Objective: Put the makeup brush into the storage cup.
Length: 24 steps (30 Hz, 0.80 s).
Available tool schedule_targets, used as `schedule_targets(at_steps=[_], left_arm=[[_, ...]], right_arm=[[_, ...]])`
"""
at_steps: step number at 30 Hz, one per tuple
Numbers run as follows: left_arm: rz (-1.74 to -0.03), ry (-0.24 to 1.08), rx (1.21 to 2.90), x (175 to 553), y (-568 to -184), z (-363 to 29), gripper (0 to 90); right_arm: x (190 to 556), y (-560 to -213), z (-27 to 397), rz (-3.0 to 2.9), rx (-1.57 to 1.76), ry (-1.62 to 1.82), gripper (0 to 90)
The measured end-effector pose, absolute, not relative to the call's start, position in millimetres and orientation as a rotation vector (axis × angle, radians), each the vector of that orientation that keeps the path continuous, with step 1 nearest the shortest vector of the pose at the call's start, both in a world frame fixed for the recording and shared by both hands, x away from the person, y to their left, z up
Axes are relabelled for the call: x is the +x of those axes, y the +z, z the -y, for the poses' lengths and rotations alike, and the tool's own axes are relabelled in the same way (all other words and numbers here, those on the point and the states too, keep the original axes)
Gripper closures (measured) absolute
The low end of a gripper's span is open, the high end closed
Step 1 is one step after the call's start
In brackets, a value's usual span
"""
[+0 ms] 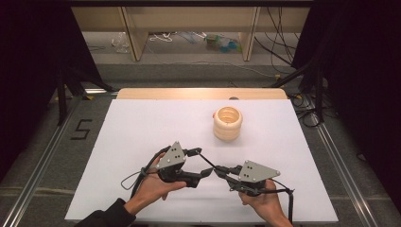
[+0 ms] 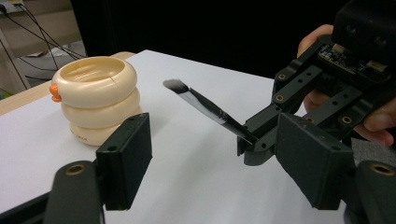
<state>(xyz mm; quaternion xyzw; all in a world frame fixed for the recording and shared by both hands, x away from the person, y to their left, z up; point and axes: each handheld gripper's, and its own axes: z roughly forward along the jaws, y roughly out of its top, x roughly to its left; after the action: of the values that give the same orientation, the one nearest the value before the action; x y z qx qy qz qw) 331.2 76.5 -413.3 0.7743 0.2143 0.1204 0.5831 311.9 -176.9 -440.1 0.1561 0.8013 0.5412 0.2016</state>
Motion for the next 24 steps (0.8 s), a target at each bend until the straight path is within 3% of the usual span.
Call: schedule_targets(at_steps=[10,24], left_arm=[[-0.51,0.262,1.79,330.3,-416.7,-74.7,30.9],[-0.507,0.248,1.778,329.6,-418.3,-74.2,44.7]], right_arm=[[311.9,-441.5,177.1,-2.249,0.453,1.537,85.3],[310.4,-441.9,173.4,-2.234,0.442,1.56,85.3]])
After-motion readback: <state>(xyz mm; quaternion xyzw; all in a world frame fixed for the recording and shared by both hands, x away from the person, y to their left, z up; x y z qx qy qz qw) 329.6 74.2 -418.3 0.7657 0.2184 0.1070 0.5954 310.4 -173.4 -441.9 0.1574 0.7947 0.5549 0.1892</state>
